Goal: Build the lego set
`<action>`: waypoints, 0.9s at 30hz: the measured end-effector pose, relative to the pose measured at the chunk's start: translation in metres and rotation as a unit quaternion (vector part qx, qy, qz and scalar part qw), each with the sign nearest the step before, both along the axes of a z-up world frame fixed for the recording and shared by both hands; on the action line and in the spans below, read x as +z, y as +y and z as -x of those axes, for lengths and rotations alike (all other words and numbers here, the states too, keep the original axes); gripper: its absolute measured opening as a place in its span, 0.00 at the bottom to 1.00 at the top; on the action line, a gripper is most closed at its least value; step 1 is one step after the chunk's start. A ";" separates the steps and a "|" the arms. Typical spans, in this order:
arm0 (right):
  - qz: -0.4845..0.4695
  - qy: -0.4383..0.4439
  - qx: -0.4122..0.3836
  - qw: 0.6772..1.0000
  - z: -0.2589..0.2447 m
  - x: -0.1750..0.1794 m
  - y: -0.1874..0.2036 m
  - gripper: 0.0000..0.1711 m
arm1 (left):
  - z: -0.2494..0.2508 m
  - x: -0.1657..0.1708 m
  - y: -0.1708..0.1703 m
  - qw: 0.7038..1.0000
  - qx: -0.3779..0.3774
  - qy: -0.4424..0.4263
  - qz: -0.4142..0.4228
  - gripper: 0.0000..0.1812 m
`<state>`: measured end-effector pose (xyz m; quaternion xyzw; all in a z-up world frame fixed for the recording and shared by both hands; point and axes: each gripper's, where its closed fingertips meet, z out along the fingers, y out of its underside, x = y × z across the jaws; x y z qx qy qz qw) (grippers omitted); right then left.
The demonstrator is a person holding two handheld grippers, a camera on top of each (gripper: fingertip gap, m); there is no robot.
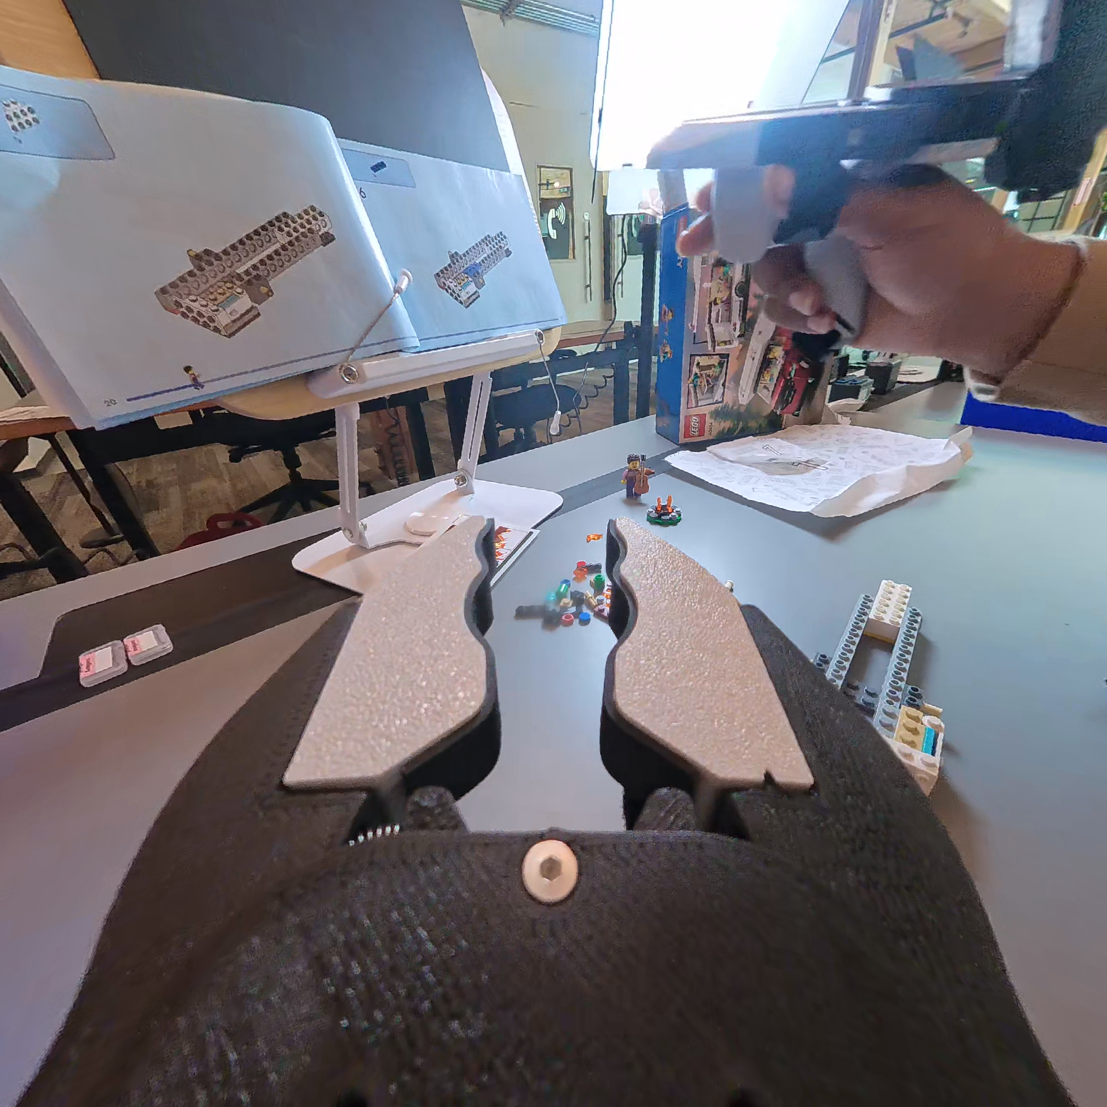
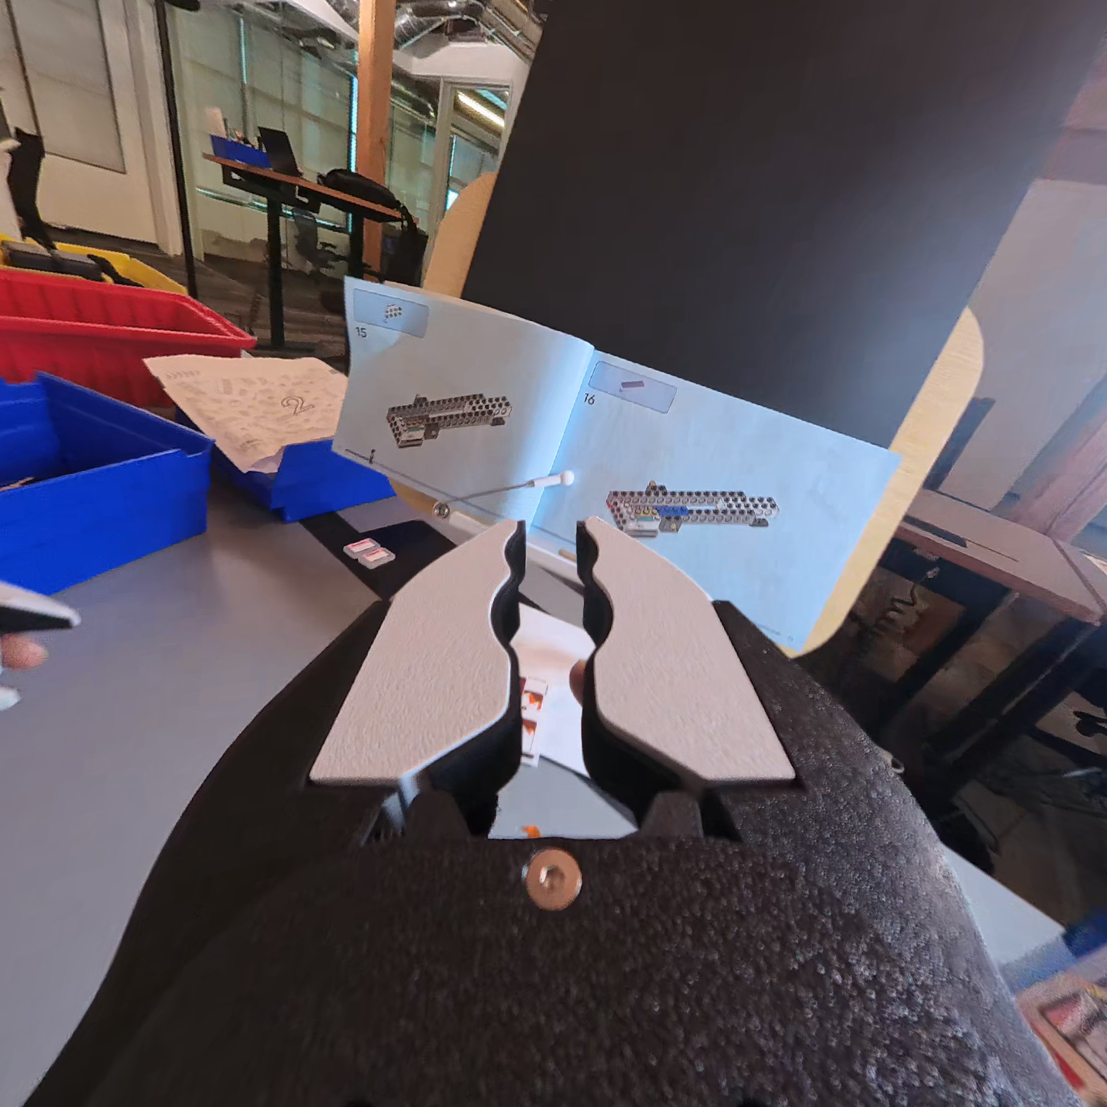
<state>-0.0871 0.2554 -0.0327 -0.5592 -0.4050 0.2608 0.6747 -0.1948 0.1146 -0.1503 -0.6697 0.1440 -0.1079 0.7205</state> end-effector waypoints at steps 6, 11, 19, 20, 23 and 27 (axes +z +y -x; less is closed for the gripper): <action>0.031 -0.006 -0.008 0.999 -0.052 -0.023 -0.038 0.09 | -0.006 0.007 -0.004 1.000 0.000 0.013 -0.012 0.19; 0.044 -0.006 -0.013 0.999 -0.071 -0.046 -0.057 0.09 | -0.016 0.036 -0.019 0.998 -0.005 0.033 -0.045 0.19; 0.067 -0.042 0.023 0.997 -0.075 -0.089 -0.091 0.09 | 0.008 0.080 -0.054 0.999 -0.008 0.031 -0.022 0.22; 0.069 -0.045 0.027 0.996 -0.076 -0.093 -0.095 0.09 | 0.020 0.080 -0.059 0.999 0.009 0.035 -0.021 0.22; 0.064 -0.047 0.038 0.996 -0.079 -0.106 -0.102 0.09 | 0.053 0.073 -0.070 0.997 0.054 0.063 -0.001 0.22; 0.065 -0.048 0.069 0.994 -0.080 -0.121 -0.110 0.10 | 0.099 0.065 -0.085 0.991 0.111 0.060 0.034 0.21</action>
